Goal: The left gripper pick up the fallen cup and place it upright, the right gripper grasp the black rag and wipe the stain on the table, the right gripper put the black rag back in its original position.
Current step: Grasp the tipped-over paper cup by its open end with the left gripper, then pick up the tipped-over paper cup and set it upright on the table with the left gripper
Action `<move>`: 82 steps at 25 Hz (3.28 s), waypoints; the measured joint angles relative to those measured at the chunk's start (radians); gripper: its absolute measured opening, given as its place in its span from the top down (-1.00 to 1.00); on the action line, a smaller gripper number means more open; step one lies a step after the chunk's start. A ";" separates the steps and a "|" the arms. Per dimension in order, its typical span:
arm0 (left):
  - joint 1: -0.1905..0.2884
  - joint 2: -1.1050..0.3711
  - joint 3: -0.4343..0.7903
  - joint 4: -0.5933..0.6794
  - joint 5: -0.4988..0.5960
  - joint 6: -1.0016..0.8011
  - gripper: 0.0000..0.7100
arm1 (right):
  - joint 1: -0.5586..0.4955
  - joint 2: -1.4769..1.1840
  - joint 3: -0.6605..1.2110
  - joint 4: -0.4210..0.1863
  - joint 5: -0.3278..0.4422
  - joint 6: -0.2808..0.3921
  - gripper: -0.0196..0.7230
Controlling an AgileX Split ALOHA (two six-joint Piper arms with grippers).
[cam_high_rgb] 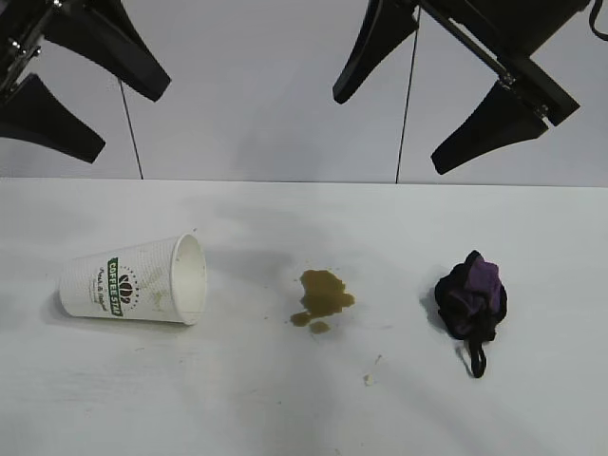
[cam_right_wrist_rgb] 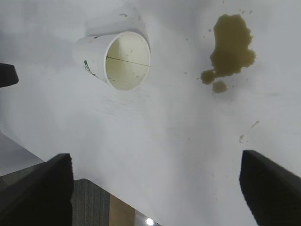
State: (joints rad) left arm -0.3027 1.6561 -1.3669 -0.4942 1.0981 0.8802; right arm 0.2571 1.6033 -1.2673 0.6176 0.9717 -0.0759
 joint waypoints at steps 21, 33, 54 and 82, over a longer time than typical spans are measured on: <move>-0.366 0.298 -0.003 0.831 -0.232 0.023 -0.93 | 0.000 0.000 0.000 0.000 0.005 0.000 -0.83; -0.311 0.402 -0.003 0.895 -0.295 -0.077 -0.93 | 0.000 0.000 0.000 -0.040 0.005 0.000 -0.83; -0.287 0.402 -0.003 0.816 -0.370 -0.102 -0.93 | 0.000 0.000 0.000 -0.045 -0.003 0.000 -0.83; -0.014 0.095 -0.007 -0.286 -0.318 0.311 -0.49 | 0.000 0.000 0.000 -0.046 -0.007 0.000 -0.83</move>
State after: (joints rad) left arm -0.3167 1.7509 -1.3739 -0.7799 0.7799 1.1913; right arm 0.2571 1.6033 -1.2673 0.5714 0.9647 -0.0759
